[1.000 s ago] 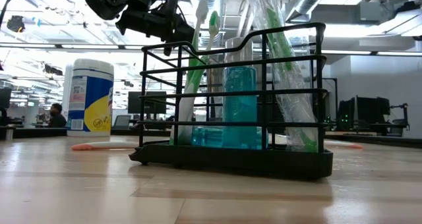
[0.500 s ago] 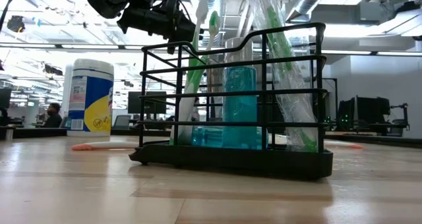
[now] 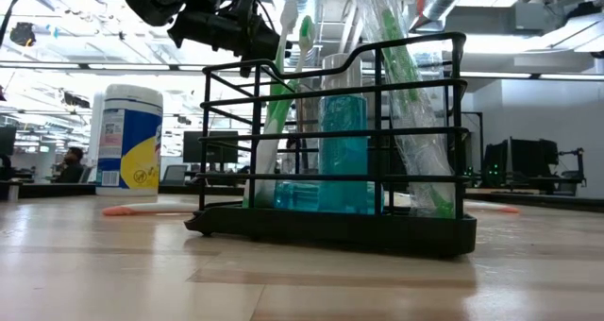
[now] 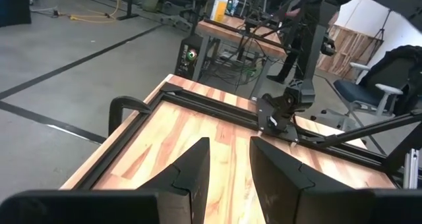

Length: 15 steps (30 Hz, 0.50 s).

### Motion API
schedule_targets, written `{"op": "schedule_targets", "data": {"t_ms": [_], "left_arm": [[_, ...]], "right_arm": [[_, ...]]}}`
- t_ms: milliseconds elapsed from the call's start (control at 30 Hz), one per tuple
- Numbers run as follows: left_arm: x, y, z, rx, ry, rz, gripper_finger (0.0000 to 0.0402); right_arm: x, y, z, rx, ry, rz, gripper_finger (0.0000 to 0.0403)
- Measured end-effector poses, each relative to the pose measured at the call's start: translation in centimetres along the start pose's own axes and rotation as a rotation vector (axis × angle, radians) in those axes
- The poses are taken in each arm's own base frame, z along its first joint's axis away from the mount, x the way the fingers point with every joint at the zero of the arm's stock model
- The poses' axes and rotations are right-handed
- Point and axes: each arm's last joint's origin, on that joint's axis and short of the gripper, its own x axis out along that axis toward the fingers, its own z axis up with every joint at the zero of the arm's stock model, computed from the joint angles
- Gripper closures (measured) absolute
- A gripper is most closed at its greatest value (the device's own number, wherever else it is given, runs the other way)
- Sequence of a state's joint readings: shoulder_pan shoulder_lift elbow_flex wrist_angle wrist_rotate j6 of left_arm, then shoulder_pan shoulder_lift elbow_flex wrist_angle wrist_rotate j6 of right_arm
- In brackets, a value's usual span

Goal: Pick & Place toothbrushing station
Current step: Put the orange toothbrush into the black wire organizer

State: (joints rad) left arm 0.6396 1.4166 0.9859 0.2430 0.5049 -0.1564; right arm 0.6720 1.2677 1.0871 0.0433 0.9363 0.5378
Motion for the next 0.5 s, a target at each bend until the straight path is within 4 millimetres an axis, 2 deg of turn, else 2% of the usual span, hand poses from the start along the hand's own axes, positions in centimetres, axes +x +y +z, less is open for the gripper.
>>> {"op": "schedule_targets", "data": {"t_ms": [167,500], "left_arm": [[0.3,-0.5,-0.1,0.003,0.005,-0.018,0.0300],[0.7,-1.6,-0.3,0.054,0.013,-0.059,0.0300]], "right_arm": [[0.5,-0.4,-0.9,0.013,-0.039,-0.041,0.0403],[4.2,1.1,-5.4,0.074,-0.092,-0.074,0.0403]]}}
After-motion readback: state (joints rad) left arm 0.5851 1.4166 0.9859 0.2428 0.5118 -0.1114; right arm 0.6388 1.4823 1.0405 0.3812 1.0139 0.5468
